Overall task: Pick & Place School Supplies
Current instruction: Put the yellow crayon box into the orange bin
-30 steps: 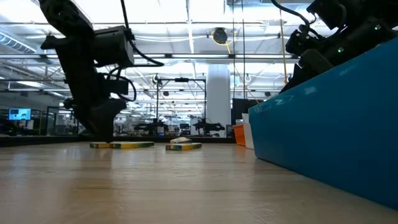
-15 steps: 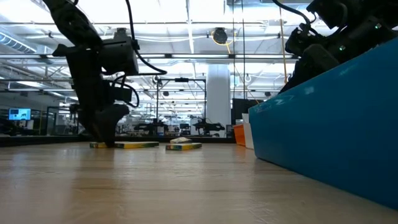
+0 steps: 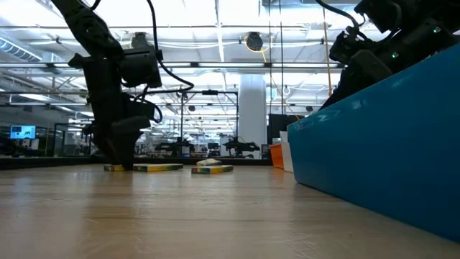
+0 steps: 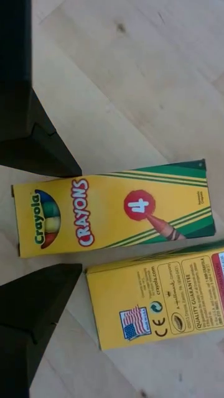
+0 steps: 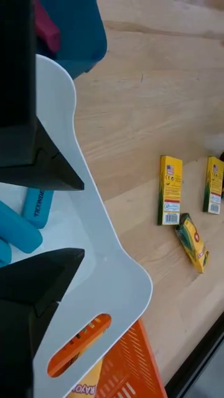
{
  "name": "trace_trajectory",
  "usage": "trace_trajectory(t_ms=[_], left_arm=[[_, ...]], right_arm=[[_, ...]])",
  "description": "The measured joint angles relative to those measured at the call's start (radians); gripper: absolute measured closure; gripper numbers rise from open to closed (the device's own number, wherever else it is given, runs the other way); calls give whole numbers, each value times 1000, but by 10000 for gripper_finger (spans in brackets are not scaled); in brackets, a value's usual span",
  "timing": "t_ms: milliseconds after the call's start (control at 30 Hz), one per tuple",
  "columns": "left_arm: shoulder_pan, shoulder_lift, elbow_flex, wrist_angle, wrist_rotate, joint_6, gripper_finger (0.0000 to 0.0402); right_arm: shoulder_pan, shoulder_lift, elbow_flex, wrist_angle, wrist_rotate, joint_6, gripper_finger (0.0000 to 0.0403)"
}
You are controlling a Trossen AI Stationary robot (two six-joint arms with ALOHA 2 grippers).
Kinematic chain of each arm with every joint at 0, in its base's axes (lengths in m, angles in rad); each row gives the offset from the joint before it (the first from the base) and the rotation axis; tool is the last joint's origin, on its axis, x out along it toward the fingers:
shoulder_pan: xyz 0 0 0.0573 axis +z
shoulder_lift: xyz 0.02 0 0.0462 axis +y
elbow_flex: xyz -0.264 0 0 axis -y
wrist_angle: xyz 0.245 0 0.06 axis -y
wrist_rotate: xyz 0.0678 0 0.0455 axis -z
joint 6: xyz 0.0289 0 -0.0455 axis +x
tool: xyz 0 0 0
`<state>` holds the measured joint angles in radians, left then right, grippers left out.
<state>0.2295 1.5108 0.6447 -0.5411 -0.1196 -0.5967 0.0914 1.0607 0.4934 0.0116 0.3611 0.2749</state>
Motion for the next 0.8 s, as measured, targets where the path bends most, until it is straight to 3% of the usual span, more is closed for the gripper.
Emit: trace_trajectory(t_ms=[167,467,800], left_arm=[[-9,0,-1,-3,-4,-12,172],[-18,-3,-2,-11,-30,-31,267],[-26,-110,48,-74,-100,67,275]], right_arm=[[0,0,0,0,0,0,248],[0,0,0,0,0,0,248],[0,0,0,26,0,-3,248]])
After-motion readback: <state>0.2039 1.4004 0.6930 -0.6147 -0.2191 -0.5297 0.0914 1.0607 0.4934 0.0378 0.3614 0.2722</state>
